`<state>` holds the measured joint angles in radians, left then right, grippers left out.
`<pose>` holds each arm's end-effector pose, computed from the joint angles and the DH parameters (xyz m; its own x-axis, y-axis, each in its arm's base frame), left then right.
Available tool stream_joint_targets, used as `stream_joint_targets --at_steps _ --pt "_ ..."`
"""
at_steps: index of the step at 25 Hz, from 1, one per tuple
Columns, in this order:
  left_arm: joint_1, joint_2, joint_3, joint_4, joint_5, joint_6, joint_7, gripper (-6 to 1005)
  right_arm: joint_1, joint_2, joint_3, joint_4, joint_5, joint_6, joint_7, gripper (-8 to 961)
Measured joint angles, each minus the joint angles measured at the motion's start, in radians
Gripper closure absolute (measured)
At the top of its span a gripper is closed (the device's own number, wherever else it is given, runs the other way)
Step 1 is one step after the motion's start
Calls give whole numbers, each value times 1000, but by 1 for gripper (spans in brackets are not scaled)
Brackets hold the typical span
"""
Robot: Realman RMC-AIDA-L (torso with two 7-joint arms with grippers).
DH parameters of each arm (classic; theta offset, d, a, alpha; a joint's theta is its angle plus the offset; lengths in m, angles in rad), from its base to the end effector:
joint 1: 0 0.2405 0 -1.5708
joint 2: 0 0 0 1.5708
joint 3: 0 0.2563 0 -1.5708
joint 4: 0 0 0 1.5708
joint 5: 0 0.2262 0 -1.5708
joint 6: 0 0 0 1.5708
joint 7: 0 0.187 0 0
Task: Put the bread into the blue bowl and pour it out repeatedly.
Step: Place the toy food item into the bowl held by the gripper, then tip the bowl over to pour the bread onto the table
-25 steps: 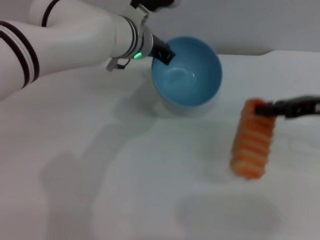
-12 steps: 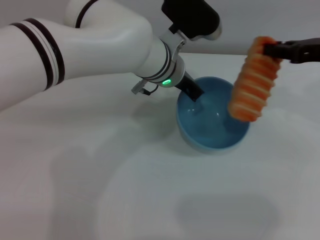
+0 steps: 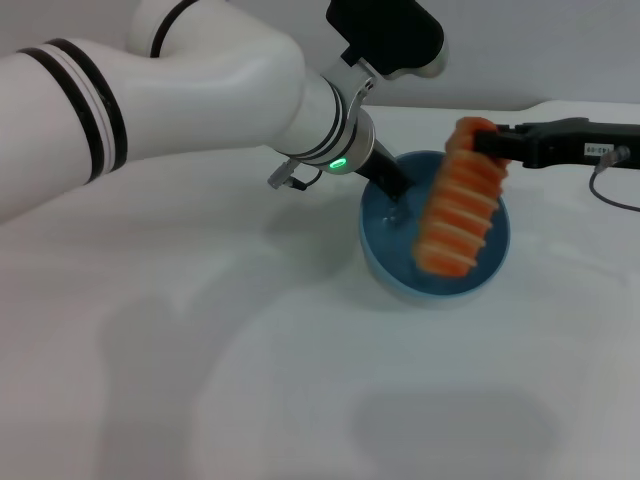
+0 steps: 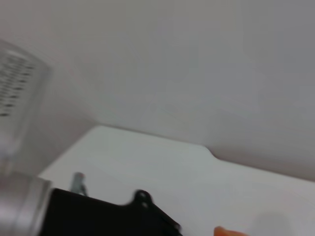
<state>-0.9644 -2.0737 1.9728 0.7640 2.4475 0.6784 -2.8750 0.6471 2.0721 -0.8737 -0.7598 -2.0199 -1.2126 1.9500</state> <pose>-0.1325 0.4496 -0.1689 0.8853 0.4603 -0.0661 0.3461 -0.7471 -0.5675 0.2250 0.4371 -0.0335 0.6411 -0.5977 -0.4813 -0.7437 -0.6386 -0.1976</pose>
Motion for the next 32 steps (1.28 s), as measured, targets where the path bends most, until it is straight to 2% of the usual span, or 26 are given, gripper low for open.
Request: stream_joint_targets --at_steps 2,7,13,16,17,18,22,25,29,32 --pt "2 0 3 0 0 -5 0 1001 -3 -1 3 31 46 2 -47 810" --pt "5 -1 2 -1 -1 -9 0 1001 -11 -5 6 49 61 5 -62 596" --pt "8 -1 0 -11 -1 -28 0 1001 -59 -2 14 -9 96 20 -112 435" --pt "16 1 -1 -12 -1 -52 -1 1001 -110 0 14 1 195 144 -334 437" --pt "20 1 -2 -12 -2 -61 -1 1001 -142 0 14 23 277 203 -455 438" --pt "24 1 -2 -12 -2 -71 -1 1001 -142 0 14 23 277 203 -455 439" --pt "37 4 -3 -25 -2 -125 5 1001 -218 0 16 106 579 276 -748 442" --pt "38 5 -2 -36 2 -172 8 1000 -261 0 39 208 822 294 -979 444" --pt "20 8 -2 -37 7 -237 54 1000 -301 -1 56 340 1047 279 -1159 447" --pt "-14 8 -9 -42 9 -272 100 1000 -316 -1 85 408 1112 280 -1234 450"
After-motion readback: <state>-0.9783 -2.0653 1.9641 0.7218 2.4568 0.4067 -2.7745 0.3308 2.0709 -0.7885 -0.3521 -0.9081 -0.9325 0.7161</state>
